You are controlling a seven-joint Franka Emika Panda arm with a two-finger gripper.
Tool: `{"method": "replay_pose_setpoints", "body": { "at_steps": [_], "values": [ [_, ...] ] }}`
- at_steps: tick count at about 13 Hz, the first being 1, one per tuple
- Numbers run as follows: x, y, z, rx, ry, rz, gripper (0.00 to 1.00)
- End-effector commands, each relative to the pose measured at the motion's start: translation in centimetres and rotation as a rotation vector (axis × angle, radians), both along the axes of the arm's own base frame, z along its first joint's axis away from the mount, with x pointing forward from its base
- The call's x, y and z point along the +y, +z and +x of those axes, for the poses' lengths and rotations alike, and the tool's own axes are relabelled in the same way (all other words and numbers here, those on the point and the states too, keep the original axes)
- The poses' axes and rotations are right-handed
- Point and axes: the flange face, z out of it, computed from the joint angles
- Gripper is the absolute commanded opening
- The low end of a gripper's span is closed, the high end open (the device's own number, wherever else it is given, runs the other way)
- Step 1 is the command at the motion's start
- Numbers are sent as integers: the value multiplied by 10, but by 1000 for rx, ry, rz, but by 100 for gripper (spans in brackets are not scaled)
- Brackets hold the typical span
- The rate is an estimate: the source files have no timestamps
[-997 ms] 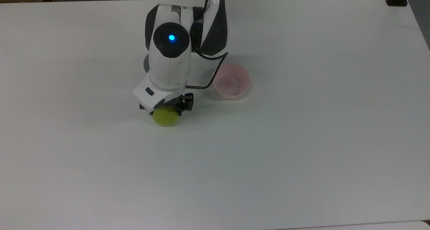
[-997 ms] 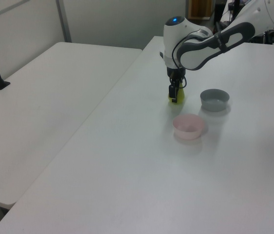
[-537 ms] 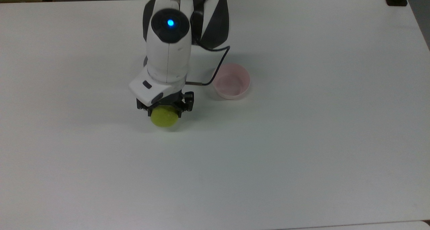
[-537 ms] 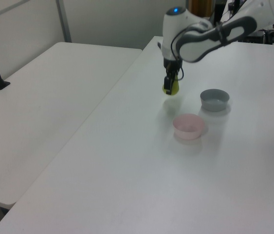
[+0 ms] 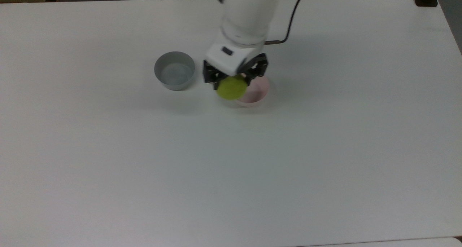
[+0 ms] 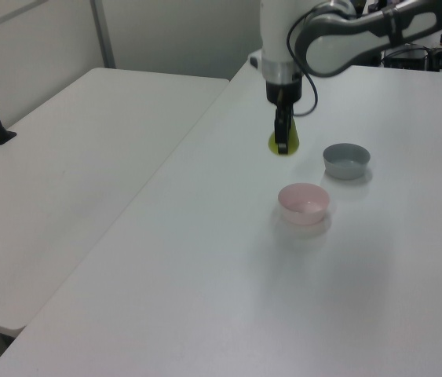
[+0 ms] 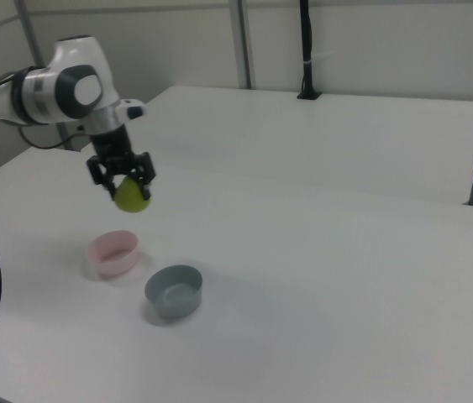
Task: Place the pear in the bowl
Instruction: 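Carry the pear over the pink bowl and lower it inside, then open the gripper to release the pear and raise it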
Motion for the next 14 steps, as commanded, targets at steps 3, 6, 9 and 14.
{"method": "replay_pose_setpoints", "body": {
  "at_steps": [3,6,9,14],
  "values": [
    [49,-48,-24,102,63,-33,28],
    [65,-84,-29,148,98,-71,43],
    [68,-92,-31,161,110,-78,68],
    [62,-82,-32,172,112,-84,100]
  ]
}}
